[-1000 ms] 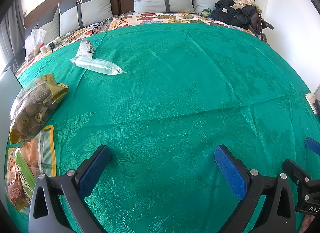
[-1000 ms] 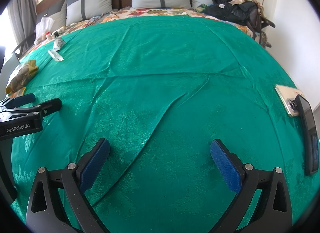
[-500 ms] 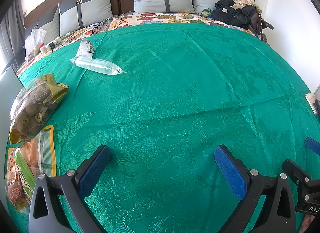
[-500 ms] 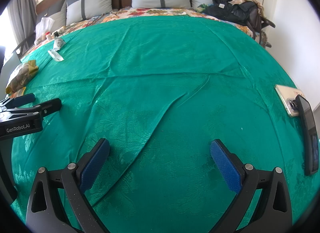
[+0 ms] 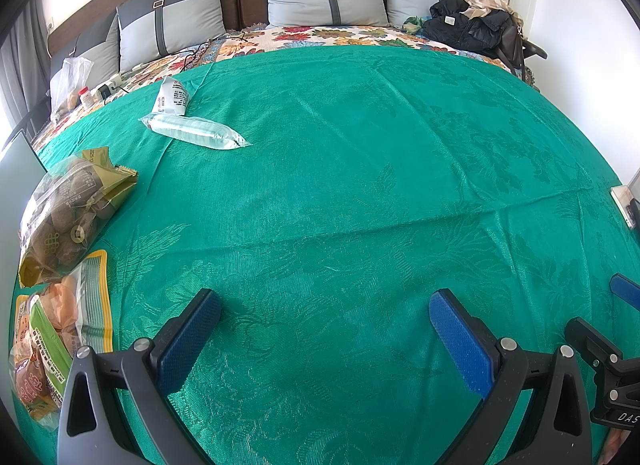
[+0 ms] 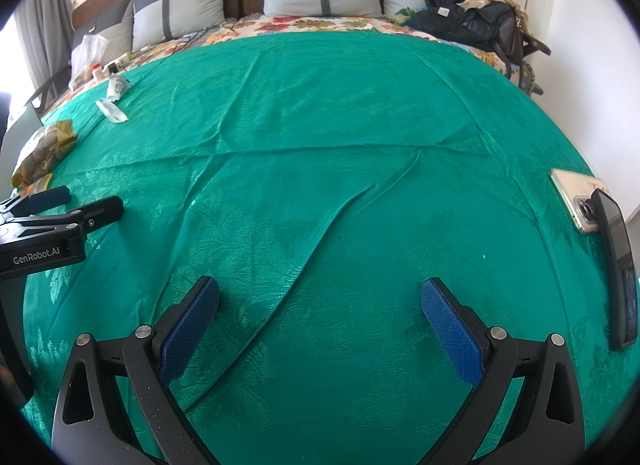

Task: Organize snacks
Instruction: 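Move left gripper to the clear green-topped braised-meat bag and grasp it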

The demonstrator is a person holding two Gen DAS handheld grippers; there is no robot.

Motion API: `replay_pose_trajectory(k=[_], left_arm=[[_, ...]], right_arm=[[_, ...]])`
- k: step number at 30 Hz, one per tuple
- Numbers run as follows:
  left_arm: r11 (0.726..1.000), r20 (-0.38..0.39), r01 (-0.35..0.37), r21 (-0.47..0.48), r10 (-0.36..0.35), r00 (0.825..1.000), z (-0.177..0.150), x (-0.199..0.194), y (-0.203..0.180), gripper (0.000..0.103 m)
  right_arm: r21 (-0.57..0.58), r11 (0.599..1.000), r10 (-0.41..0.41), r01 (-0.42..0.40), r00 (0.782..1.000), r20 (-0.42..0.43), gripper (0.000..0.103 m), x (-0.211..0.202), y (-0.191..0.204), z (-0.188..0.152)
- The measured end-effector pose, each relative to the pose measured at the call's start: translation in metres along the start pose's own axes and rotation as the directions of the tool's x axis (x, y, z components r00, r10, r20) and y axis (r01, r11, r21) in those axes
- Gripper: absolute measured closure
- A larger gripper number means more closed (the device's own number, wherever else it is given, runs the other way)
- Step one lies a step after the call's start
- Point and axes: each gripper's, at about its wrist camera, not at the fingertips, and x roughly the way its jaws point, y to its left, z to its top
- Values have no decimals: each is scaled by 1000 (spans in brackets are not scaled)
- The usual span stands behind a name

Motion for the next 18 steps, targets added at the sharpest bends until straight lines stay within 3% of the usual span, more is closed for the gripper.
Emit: replay_pose_trajectory(k=[8,11,13,16,18], left_arm=[[1000,-5,0,-1,0,1000,0,0,0,0],[1000,-112,9,4,-9,994,-2,-7,-1,0],[997,-156,73,-12,-74,985,-11,-23,-1,1],[972,-139,233,-12,-233,963,-31,-66,7,1],[969,-98,241,43,-236,967,-39,-96,20,1]], right_arm=[[0,1000,0,0,1000,0,1,0,0,0],[0,1000,0,0,1000,0,1,0,0,0],[0,1000,0,0,1000,0,1,0,0,0],[0,1000,0,0,1000,0,1,0,0,0],[0,1000,0,0,1000,0,1,0,0,0]])
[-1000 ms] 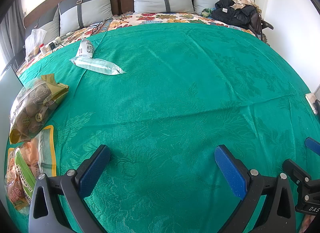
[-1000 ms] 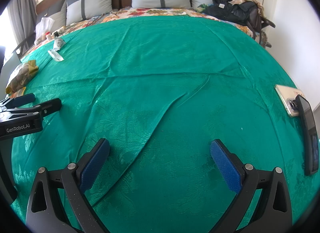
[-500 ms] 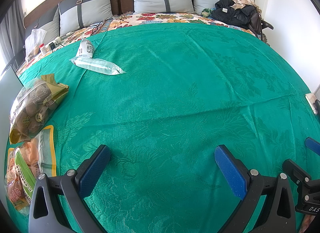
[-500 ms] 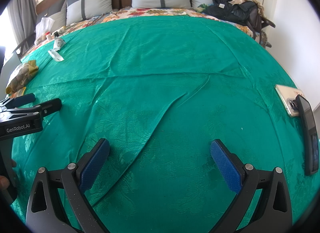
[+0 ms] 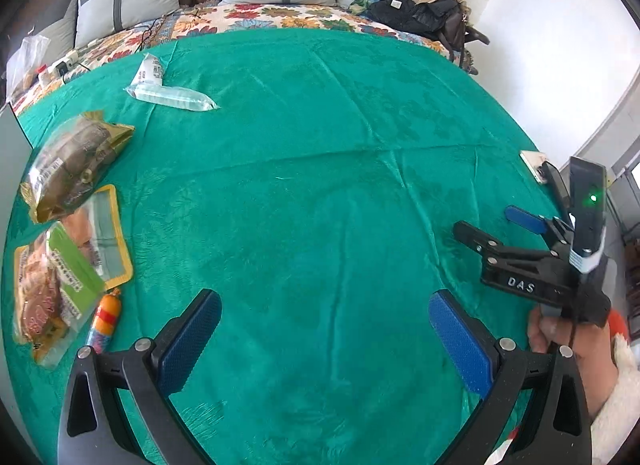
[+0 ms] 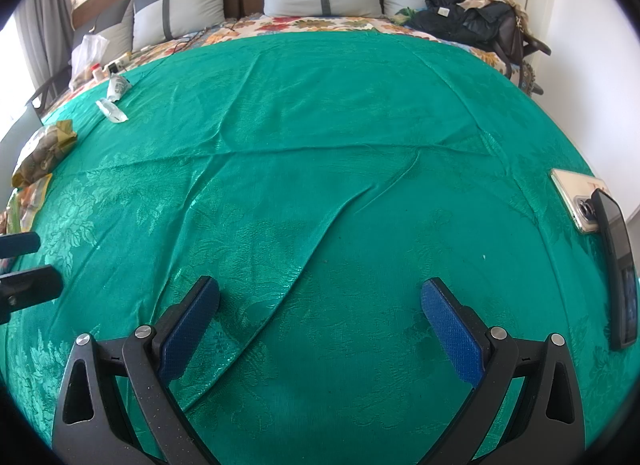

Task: Organize snacks
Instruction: 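Move left gripper to the clear green-topped braised-meat bag and grasp it, then grasp the orange sausage with right gripper while left lifts the braised-meat bag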

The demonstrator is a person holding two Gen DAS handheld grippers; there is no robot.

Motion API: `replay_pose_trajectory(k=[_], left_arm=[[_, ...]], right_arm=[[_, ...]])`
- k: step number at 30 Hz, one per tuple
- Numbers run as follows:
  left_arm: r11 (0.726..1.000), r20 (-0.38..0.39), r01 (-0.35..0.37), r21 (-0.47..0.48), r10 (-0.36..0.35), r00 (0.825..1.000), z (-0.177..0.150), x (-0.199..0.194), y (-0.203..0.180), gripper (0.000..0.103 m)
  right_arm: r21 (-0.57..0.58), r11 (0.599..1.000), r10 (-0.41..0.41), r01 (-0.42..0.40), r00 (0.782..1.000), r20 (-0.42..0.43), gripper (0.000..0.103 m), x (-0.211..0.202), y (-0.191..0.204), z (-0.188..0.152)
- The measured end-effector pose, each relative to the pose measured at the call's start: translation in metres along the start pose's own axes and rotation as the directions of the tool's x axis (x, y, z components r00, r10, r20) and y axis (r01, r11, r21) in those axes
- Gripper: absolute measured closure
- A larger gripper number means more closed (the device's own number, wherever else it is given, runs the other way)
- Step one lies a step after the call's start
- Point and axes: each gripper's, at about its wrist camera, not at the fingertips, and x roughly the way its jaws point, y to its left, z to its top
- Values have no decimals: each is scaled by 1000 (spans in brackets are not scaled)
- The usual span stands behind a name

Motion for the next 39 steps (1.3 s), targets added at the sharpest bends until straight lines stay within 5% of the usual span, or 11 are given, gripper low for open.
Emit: replay_pose_trajectory(k=[3,6,10,12,15,19,23,25,27,34,39], left_arm=[[991,46,-122,55,120,992,-2,-35,34,0],[979,42,-202,-36,203,978,10,-52,98,0],[970,-47,-126,-208,119,992,21,-39,180,1],[958,-106,-114,-264,88,990,13,-24,194,13],[976,-107,-106,-189,87,990,-2,-22,166,14],[994,-143,12,-109,-28,989,-22,-21,123,14],[991,-134,3,-131,-21,991,-25,-24,120,15],[985,-145,-9,-173,-16,989,-26,-22,128,28],[977,-185,-50,-207,11,983,-26,-14,137,50],[972,-209,-234,-19,225,952,-19,9,112,37],[977,-184,-211,-16,205,961,-20,8,106,47]], right_arm=[[0,1000,0,0,1000,0,1,0,0,0],[0,1000,0,0,1000,0,1,0,0,0],[0,1000,0,0,1000,0,1,0,0,0],[0,1000,0,0,1000,0,1,0,0,0],[0,1000,0,0,1000,0,1,0,0,0],[0,1000,0,0,1000,0,1,0,0,0],[0,1000,0,0,1000,0,1,0,0,0],[0,1000,0,0,1000,0,1,0,0,0],[0,1000,0,0,1000,0,1,0,0,0],[0,1000,0,0,1000,-1,1,0,0,0],[0,1000,0,0,1000,-1,1,0,0,0]])
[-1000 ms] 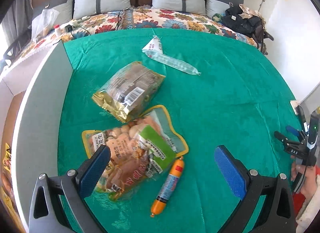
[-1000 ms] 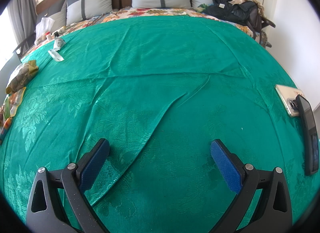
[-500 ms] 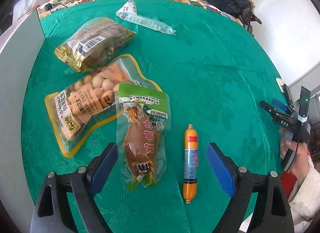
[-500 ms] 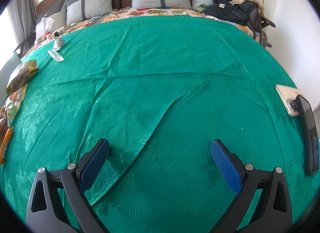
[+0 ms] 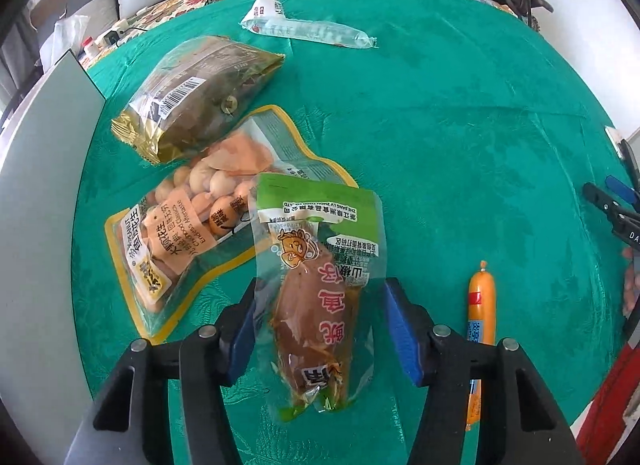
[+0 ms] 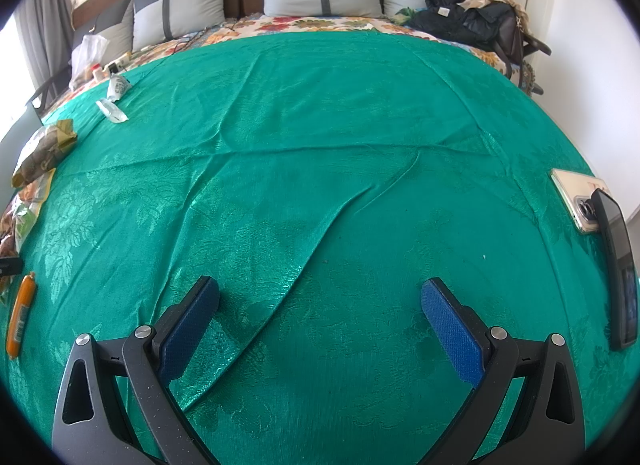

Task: Organize snacks
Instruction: 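Grasp the orange sausage with right gripper while left lifts the braised-meat bag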

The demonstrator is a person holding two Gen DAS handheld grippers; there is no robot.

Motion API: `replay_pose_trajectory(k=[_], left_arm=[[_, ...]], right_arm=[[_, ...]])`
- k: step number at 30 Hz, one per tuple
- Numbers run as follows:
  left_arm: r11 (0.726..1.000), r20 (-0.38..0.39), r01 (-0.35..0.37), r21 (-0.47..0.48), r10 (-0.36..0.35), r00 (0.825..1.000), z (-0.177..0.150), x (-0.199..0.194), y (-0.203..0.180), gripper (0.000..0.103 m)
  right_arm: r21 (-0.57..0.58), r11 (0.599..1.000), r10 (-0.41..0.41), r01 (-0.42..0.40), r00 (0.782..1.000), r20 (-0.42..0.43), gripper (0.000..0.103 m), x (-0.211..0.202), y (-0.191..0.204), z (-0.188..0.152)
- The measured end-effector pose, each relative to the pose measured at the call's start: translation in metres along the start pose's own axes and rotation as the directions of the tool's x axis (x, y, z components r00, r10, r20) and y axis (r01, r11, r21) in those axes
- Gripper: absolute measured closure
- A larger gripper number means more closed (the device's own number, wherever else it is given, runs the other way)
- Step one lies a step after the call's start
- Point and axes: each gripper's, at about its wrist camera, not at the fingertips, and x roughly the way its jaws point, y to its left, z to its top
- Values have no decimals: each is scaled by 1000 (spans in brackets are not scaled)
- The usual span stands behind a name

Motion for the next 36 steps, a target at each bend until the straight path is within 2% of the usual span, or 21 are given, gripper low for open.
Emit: replay_pose_trajectory(k=[5,11,16,18,19,20,22,24,25,27,29,31,32,33,34,35,36], left_arm=[[998,27,22,-62,-20,999,-31,-18,8,48],[987,87,-47,-153,61,994,-79,-43,25,48],[975,125,-18,-221,47,991,-103,-57,39,48],[968,146,3,-252,35,989,-109,-61,45,48],[964,161,11,-264,33,986,-114,-64,47,48],[961,175,18,-276,32,984,-118,-66,49,48],[954,195,37,-298,23,981,-127,-67,53,48],[945,205,58,-322,10,979,-135,-67,57,48],[941,210,67,-331,4,978,-137,-68,60,48],[939,224,79,-336,-1,975,-145,-74,62,48],[940,241,75,-332,7,970,-150,-81,64,48],[939,260,81,-335,9,966,-154,-88,66,48],[938,268,84,-337,10,963,-157,-91,68,48],[937,274,83,-339,14,962,-160,-93,69,48],[936,279,85,-341,15,960,-163,-94,71,48],[935,283,89,-344,13,959,-165,-95,73,48],[932,286,95,-349,9,958,-167,-96,74,48]], right_arm=[[0,1000,0,0,1000,0,1,0,0,0],[0,1000,0,0,1000,0,0,0,0,0],[1,1000,4,-4,1000,-1,0,0,0,0],[7,1000,4,-4,998,-60,2,-4,5,0],[62,997,61,-55,994,-96,3,-12,9,-1],[136,979,166,-152,981,-99,3,-23,16,-2],[201,925,348,-323,932,-103,3,-42,49,-6],[157,898,433,-410,886,-165,3,-50,100,-9],[134,892,451,-432,871,-196,4,-52,125,-10],[94,891,452,-443,858,-242,14,-48,170,-9],[81,905,422,-418,855,-301,58,-34,206,-8],[102,917,395,-385,846,-357,57,-17,231,-9],[87,927,372,-365,866,-335,48,-18,238,-9],[47,939,337,-340,887,-317,44,-20,247,-8],[-6,952,287,-306,900,-328,49,-19,256,-8],[-51,960,248,-277,916,-315,76,-21,260,-9],[-47,956,259,-290,907,-332,85,-19,258,-9]])
